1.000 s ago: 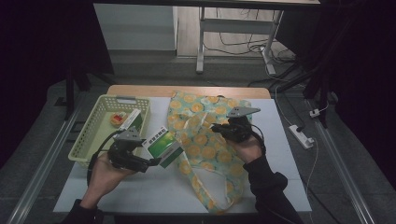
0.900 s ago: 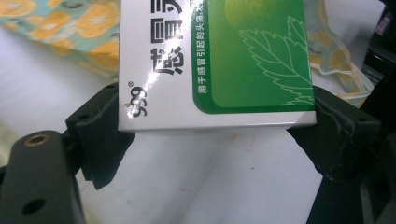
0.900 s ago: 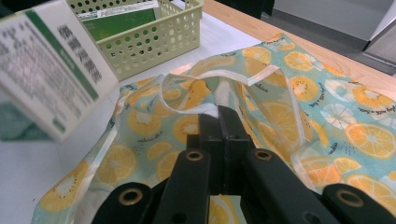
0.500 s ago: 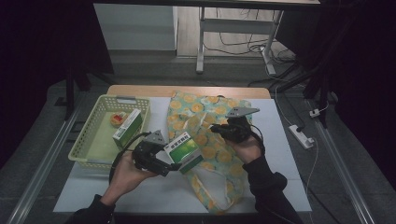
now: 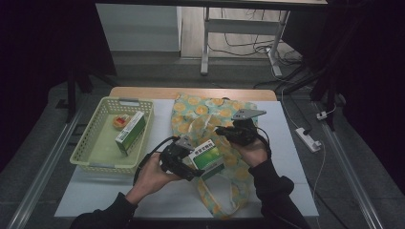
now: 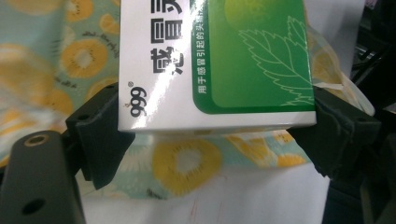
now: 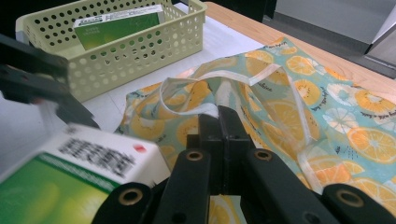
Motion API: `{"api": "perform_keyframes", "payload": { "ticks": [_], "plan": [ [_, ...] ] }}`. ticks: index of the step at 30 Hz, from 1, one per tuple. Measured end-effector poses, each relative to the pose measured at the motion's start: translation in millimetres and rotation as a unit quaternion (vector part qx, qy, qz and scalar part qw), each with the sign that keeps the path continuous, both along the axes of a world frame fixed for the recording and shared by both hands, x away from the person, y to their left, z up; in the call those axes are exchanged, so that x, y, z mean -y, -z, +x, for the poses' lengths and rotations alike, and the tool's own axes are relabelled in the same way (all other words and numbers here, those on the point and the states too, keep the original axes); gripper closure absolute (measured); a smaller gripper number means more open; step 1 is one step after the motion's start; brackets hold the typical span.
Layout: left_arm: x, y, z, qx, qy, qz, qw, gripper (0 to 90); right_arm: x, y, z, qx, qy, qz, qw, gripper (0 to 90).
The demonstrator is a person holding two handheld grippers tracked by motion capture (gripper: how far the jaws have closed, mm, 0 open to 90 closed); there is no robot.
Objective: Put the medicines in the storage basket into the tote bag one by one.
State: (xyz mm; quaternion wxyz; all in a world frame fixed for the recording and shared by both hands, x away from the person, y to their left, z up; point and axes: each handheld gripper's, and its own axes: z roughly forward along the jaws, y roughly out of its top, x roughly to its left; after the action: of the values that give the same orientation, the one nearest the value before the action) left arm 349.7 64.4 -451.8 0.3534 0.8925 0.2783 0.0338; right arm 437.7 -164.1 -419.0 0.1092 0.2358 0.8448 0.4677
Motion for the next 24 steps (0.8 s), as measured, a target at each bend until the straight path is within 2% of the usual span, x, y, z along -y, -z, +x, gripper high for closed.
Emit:
{"api": "perform_keyframes", "payload": {
  "ticks": [3,6,11,24],
  "plan": [
    [6.3,4.5,6.1,0.000,-0.003,0.017,0.9999,16.9,-0.2,-0.5,-0.4,0.000,-0.001,0.001,1.0000,89.7],
    [10.3,8.9,13.6,-0.003,-0.009,0.024,0.9997,16.9,-0.4,-1.0,-1.0,0.000,-0.003,0.002,1.0000,89.7],
    [14.8,14.9,27.4,0.004,-0.022,0.042,0.9989,16.9,-1.3,-1.6,-1.9,0.000,-0.005,0.003,1.0000,89.7],
    [23.1,20.2,55.9,0.006,-0.053,0.038,0.9979,16.7,-3.2,2.4,-0.9,-0.009,-0.009,0.002,0.9999,89.7]
  ]
}}
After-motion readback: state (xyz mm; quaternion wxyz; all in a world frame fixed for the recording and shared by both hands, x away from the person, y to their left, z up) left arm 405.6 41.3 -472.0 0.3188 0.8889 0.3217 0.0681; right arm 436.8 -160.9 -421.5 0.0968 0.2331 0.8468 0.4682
